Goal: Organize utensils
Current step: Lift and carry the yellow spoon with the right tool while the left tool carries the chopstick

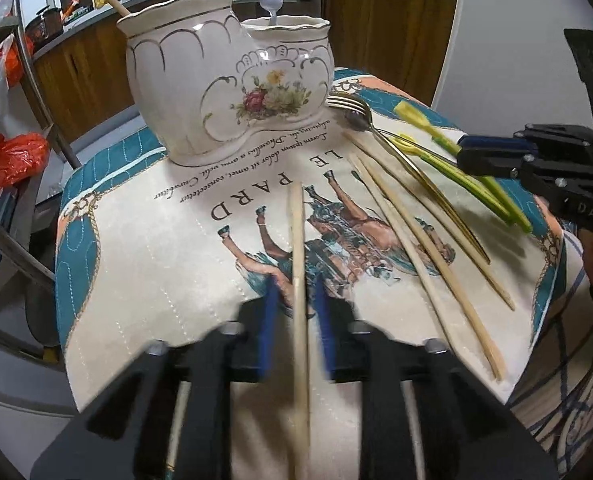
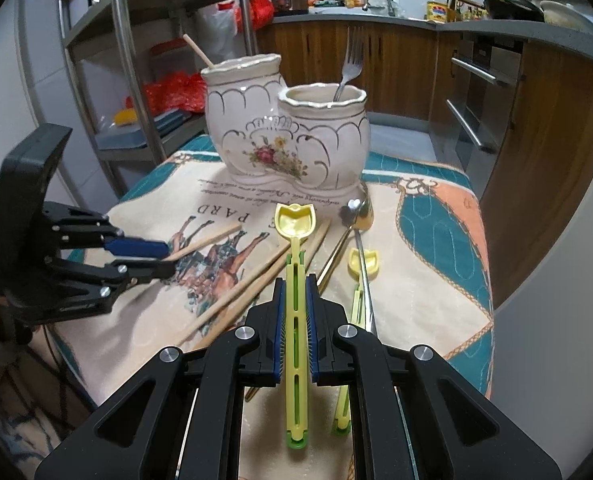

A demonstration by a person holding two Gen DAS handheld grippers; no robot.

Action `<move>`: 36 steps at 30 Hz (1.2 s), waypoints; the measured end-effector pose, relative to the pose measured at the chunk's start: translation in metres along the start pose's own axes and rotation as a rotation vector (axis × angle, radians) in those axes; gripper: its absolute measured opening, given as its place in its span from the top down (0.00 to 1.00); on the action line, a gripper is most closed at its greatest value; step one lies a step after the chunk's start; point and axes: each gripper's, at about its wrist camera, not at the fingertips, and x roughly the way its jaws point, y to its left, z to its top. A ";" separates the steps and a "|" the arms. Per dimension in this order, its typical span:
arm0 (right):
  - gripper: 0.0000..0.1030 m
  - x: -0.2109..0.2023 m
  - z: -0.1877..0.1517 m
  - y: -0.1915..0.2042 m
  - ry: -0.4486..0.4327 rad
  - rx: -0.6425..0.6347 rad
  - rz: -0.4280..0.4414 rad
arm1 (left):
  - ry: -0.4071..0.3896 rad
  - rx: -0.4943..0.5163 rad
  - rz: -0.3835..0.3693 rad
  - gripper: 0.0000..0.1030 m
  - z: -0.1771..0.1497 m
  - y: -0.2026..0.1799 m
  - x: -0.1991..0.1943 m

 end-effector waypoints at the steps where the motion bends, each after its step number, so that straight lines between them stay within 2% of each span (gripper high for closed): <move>1: 0.90 -0.002 0.001 -0.001 -0.013 0.003 0.004 | -0.001 -0.002 -0.006 0.94 0.000 0.002 0.000; 4: 0.90 -0.007 0.006 -0.003 -0.051 0.009 0.015 | -0.017 0.015 -0.009 0.94 0.000 0.004 -0.003; 5: 0.90 -0.009 0.008 -0.003 -0.067 0.011 0.019 | -0.045 0.025 -0.006 0.94 0.002 0.004 -0.008; 12: 0.90 -0.021 0.042 -0.011 -0.213 0.032 0.036 | -0.347 0.015 -0.008 0.94 0.033 0.020 -0.065; 16: 0.90 -0.025 0.075 -0.016 -0.334 0.043 0.050 | -0.534 0.017 0.023 0.94 0.068 0.027 -0.093; 22: 0.90 -0.014 0.121 -0.026 -0.474 0.074 0.061 | -0.685 -0.027 -0.014 0.94 0.127 0.048 -0.095; 25: 0.90 -0.001 0.139 -0.040 -0.533 0.136 0.105 | -0.767 -0.069 -0.039 0.94 0.149 0.062 -0.089; 29: 0.90 0.023 0.150 -0.051 -0.557 0.193 0.119 | -0.801 -0.134 -0.037 0.94 0.169 0.076 -0.070; 36: 0.90 0.059 0.150 -0.043 -0.552 0.173 0.047 | -0.832 -0.098 0.099 0.94 0.180 0.069 -0.041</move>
